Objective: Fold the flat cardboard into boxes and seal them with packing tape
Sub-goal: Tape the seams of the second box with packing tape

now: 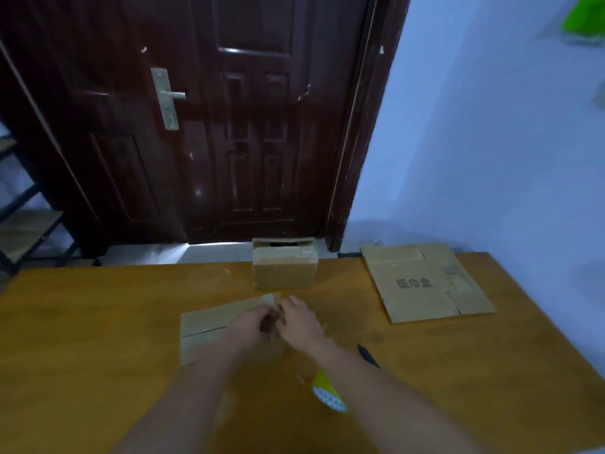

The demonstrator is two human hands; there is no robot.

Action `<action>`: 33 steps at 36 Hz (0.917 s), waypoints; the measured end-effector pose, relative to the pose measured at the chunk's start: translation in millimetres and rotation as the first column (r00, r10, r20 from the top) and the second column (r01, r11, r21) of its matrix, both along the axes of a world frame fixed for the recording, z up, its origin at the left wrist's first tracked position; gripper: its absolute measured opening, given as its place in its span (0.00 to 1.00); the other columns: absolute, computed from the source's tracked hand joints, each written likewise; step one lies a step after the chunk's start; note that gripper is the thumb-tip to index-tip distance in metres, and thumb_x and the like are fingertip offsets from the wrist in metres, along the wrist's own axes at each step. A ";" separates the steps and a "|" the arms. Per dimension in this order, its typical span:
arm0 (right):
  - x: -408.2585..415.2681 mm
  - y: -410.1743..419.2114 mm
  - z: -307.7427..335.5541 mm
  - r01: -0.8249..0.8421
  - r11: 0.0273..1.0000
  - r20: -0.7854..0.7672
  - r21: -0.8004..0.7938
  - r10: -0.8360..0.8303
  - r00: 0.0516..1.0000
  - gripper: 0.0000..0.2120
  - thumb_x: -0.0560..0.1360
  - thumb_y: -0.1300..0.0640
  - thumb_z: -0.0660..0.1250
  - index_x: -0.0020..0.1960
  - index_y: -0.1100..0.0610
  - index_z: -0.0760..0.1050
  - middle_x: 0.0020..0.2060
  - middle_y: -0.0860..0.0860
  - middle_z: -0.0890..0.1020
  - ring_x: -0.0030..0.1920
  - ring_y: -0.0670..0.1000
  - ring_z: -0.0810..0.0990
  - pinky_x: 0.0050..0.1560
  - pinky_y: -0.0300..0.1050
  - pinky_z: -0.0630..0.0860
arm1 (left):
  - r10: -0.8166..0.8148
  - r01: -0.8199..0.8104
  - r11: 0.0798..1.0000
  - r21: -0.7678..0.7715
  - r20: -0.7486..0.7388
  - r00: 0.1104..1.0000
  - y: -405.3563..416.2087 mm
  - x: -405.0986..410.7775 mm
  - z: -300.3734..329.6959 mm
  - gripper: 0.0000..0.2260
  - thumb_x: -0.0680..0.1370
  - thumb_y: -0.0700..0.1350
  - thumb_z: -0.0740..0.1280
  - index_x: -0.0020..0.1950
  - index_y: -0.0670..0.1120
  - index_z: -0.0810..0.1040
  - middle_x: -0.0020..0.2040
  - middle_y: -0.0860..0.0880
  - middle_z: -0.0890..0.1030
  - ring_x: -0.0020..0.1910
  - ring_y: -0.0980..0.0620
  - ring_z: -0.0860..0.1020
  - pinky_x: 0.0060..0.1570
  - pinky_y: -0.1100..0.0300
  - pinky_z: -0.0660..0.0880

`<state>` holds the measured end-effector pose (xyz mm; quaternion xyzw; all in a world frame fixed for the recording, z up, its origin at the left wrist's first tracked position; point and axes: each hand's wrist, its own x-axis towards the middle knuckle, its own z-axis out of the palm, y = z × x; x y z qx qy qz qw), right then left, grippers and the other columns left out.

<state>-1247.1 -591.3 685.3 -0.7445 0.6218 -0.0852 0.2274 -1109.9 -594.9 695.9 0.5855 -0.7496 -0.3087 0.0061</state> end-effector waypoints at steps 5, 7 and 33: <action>6.0 1.0 0.7 0.019 0.996 -0.007 0.082 -0.019 1.000 0.17 0.78 0.57 0.58 0.65 0.60 0.67 0.59 0.57 0.70 0.60 0.58 0.71 0.58 0.53 0.71 | 0.007 -0.006 1.000 -0.020 0.038 0.999 -4.6 -3.9 -2.9 0.19 0.75 0.43 0.68 0.66 0.47 0.72 0.64 0.47 0.76 0.62 0.48 0.74 0.58 0.61 0.67; 8.1 1.5 -0.1 0.043 0.993 0.014 0.112 -0.045 0.999 0.16 0.78 0.57 0.57 0.64 0.61 0.68 0.60 0.58 0.70 0.60 0.59 0.72 0.60 0.53 0.71 | -0.001 0.002 1.000 -0.026 0.040 0.999 -7.0 -5.3 -5.4 0.17 0.76 0.41 0.66 0.65 0.45 0.73 0.64 0.47 0.76 0.61 0.49 0.74 0.54 0.66 0.66; 5.4 -2.3 -1.5 0.156 0.938 0.260 0.309 -0.241 0.935 0.05 0.75 0.59 0.62 0.46 0.58 0.76 0.49 0.59 0.81 0.48 0.56 0.77 0.42 0.42 0.67 | 0.014 -0.013 0.997 -0.075 0.012 1.000 -12.9 -4.4 -12.9 0.15 0.73 0.44 0.70 0.60 0.47 0.76 0.59 0.48 0.78 0.58 0.48 0.76 0.53 0.59 0.70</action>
